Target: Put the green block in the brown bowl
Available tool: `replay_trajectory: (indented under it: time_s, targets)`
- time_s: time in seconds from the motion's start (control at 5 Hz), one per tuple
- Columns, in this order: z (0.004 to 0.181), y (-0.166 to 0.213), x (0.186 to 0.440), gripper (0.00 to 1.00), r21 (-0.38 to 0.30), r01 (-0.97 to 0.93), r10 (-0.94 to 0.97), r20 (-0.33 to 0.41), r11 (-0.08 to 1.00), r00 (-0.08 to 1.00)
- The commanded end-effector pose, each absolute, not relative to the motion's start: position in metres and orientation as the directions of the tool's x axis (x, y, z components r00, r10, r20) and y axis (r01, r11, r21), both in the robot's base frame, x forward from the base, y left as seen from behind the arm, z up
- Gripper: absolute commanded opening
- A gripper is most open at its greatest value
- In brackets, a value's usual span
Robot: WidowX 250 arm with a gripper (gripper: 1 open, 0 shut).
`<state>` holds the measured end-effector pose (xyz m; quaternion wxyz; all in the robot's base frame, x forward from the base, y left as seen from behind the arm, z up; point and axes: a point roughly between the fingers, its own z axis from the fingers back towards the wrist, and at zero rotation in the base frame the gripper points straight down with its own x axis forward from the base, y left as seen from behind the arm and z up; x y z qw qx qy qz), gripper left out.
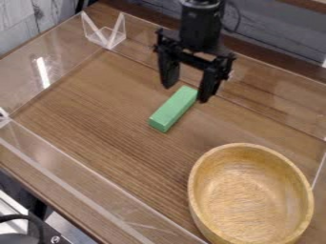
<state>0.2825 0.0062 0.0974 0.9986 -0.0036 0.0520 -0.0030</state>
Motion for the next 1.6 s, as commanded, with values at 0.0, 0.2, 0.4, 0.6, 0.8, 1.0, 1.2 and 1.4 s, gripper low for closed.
replay_trajectory:
  time_s: [0.0, 0.2, 0.4, 0.6, 0.8, 1.0, 1.2, 1.4]
  targets:
    - [0.107, 0.018, 0.285, 1.0, -0.006, 0.026, -0.026, -0.027, 1.0, 0.999]
    - [0.103, 0.025, 0.286, 1.0, -0.008, 0.042, -0.042, -0.015, 0.999, 0.999]
    - [0.1, 0.029, 0.288, 1.0, -0.008, 0.04, -0.04, -0.007, 0.999, 0.999]
    - [0.097, 0.031, 0.288, 1.0, -0.01, 0.038, -0.038, 0.001, 0.999, 0.999]
    - [0.094, 0.031, 0.289, 1.0, -0.013, 0.042, -0.042, 0.011, 0.999, 0.999]
    - [0.092, 0.031, 0.29, 1.0, -0.016, 0.046, -0.046, 0.022, 0.999, 0.999]
    - [0.09, 0.032, 0.291, 1.0, -0.018, 0.049, -0.048, 0.033, 0.999, 0.998]
    - [0.089, 0.031, 0.292, 1.0, -0.022, 0.053, -0.052, 0.043, 0.998, 0.998]
